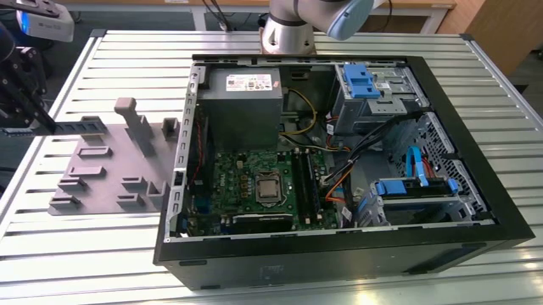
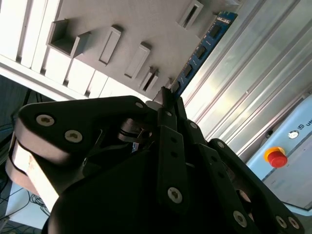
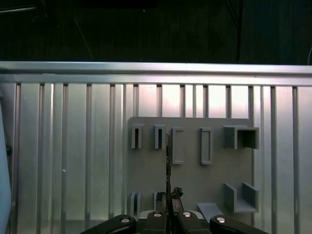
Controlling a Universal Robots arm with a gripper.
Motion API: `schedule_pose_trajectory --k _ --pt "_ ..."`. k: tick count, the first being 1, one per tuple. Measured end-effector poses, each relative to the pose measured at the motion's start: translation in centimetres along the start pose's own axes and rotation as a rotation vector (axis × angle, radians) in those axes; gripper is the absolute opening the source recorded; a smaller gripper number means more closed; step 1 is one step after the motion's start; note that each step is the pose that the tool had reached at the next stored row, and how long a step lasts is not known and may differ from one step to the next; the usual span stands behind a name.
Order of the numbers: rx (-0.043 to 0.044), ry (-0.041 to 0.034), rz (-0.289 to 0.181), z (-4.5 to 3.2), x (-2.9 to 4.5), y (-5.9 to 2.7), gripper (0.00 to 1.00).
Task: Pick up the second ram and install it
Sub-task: 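Pick up the second ram and move it above second insertion slot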
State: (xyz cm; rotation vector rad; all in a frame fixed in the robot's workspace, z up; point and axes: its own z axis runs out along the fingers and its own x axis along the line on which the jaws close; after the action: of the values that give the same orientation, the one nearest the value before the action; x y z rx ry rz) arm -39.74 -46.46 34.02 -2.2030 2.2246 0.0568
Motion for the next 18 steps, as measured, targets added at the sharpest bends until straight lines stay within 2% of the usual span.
schedule_pose_trajectory --k 18 --pt "0.0001 -0.0001 0.0 -0.93 -0.03 0.02 0.14"
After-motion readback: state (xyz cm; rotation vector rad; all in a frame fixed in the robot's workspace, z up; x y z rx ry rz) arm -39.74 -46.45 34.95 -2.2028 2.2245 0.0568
